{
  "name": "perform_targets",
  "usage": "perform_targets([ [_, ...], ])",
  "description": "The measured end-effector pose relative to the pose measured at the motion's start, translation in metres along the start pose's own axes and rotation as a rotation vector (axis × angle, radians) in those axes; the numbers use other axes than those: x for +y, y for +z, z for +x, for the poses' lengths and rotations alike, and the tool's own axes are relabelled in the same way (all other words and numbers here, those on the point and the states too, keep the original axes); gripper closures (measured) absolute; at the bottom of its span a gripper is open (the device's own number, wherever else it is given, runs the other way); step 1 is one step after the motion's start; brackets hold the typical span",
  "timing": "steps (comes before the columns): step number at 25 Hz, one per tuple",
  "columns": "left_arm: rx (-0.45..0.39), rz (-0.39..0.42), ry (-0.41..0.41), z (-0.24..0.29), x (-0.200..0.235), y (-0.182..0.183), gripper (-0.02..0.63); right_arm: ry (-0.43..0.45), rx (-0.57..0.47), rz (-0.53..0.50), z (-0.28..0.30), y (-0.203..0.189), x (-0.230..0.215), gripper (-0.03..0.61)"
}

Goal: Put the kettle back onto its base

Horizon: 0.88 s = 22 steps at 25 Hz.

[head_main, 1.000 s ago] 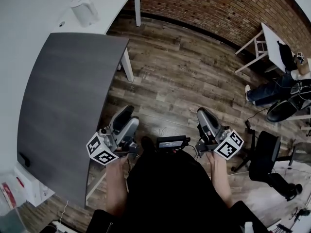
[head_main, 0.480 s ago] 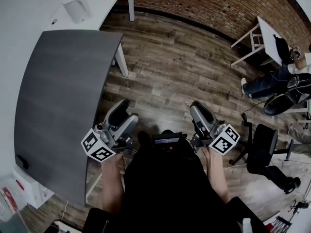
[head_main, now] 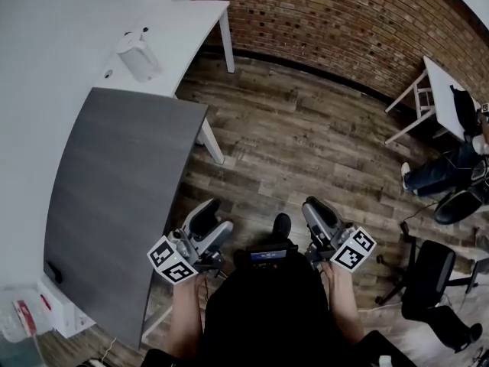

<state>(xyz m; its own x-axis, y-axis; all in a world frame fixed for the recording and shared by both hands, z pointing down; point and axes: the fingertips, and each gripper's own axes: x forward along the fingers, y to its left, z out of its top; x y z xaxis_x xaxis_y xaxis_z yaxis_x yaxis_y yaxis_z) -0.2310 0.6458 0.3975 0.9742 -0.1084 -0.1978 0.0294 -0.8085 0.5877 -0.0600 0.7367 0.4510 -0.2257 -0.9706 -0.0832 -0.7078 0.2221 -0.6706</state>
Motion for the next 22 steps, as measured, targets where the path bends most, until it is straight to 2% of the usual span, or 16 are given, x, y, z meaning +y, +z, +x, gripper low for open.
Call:
perform_targets([
  [6,0.018,0.068,0.023,0.075,0.018,0.012,0.345,0.124,0.005,-0.046,0.033,0.059,-0.041,0.5],
  [11,0.038,0.1,0.069,0.119,0.024,0.007,0.337,0.194,0.02,-0.048,0.029,0.089,-0.066,0.5],
  [17,0.061,0.106,0.094,0.152,0.037,0.004,0.331,0.21,0.006,0.006,0.029,0.1,-0.093,0.5],
  [22,0.061,0.098,0.054,0.179,0.052,0.007,0.331,0.199,0.006,0.011,0.044,0.11,-0.109,0.5],
])
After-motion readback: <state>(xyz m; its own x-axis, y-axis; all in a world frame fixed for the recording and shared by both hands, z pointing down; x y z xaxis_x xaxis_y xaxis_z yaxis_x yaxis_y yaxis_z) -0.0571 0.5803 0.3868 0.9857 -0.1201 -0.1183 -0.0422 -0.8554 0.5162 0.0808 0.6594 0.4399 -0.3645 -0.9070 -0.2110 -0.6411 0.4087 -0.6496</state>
